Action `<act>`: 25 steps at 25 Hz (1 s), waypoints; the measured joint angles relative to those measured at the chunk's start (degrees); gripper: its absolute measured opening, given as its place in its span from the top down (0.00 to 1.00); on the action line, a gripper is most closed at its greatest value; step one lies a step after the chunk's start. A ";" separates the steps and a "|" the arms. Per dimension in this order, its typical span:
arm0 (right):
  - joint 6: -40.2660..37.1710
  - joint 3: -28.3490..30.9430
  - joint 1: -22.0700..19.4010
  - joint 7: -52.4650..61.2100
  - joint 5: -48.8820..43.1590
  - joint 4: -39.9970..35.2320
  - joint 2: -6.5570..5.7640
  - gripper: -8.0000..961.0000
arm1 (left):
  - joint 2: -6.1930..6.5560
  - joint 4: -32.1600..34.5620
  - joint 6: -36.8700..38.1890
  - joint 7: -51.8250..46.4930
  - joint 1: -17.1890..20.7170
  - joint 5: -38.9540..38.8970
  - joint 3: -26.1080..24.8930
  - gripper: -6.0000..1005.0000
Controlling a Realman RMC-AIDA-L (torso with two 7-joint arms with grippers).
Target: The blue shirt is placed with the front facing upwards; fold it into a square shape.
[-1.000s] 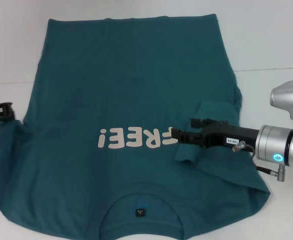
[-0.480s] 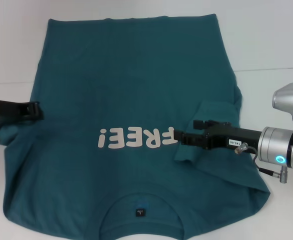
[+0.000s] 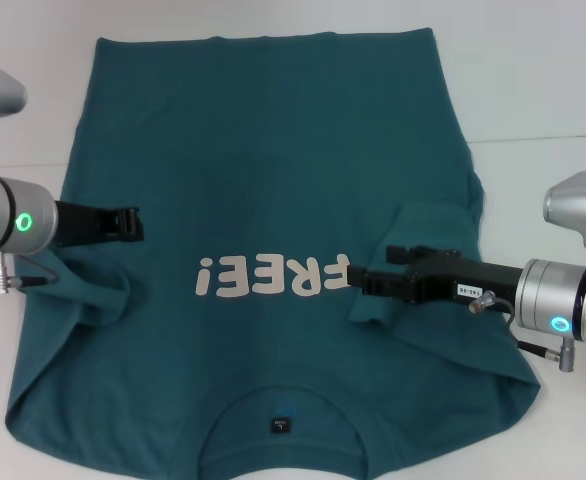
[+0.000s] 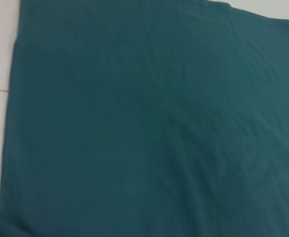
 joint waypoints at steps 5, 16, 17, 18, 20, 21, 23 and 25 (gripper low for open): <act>0.00 0.00 -0.02 -0.15 0.00 0.37 0.00 0.02 | -0.03 0.97 -2.32 0.07 0.31 -0.26 0.95 0.95; 0.00 0.00 0.02 -0.19 0.00 0.43 0.00 0.02 | 0.49 -3.45 -6.08 -0.12 4.12 -0.09 0.05 0.93; 0.00 0.01 0.02 -0.20 0.00 0.43 0.00 0.02 | 0.57 -3.44 -6.25 -0.20 4.15 -0.01 -0.06 0.90; 0.00 0.00 0.01 -0.21 0.00 0.43 0.00 0.02 | 0.82 -3.19 -6.71 -0.37 4.19 0.20 -0.39 0.87; -0.02 0.00 0.02 -0.21 0.00 0.43 0.00 0.02 | 1.30 -2.04 -7.23 -0.53 4.13 0.34 -0.87 0.80; -0.03 0.00 0.02 -0.21 0.00 0.43 0.00 0.02 | 1.47 -1.62 -7.37 -0.56 4.08 0.38 -0.99 0.77; -0.10 0.00 0.01 -0.21 0.00 0.43 0.00 0.02 | 1.95 -0.31 -8.04 -0.59 3.84 0.58 -1.13 0.72; -0.18 0.00 0.02 -0.21 0.00 0.43 0.00 0.02 | 2.28 0.65 -8.97 -0.63 3.61 0.91 -1.14 0.68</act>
